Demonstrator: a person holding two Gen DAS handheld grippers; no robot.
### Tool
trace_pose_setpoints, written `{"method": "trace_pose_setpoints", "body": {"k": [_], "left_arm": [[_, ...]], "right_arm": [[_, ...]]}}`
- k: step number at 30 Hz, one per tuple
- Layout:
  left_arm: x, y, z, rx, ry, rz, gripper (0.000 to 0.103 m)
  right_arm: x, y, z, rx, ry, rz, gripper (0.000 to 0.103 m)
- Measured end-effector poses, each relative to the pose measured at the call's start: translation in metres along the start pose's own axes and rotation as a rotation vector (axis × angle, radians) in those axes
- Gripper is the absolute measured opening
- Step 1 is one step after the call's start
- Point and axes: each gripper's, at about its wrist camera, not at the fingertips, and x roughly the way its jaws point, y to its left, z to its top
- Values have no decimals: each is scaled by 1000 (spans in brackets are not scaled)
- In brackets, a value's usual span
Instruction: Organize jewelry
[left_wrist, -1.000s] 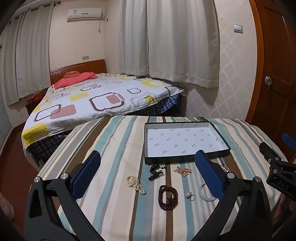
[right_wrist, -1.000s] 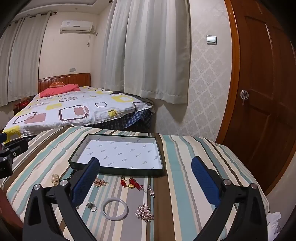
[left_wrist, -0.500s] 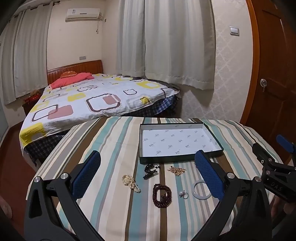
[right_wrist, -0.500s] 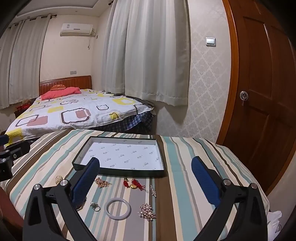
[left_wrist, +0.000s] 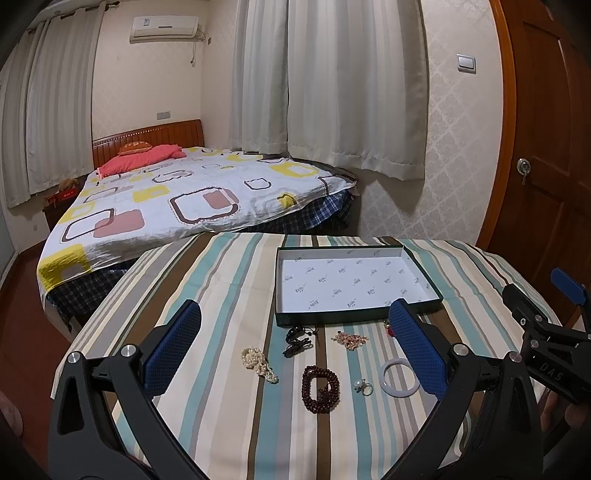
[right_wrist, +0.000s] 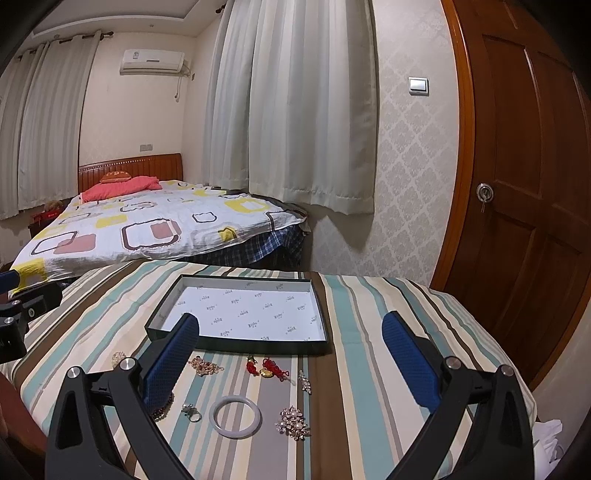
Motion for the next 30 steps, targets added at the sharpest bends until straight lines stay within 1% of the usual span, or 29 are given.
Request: {"method": "trace_pose_setpoints", "body": {"k": [30], "left_arm": [[0,1,-1,-1,-3,1,99]], "right_arm": [[-1,-1,0,2,-1,2,97]]}}
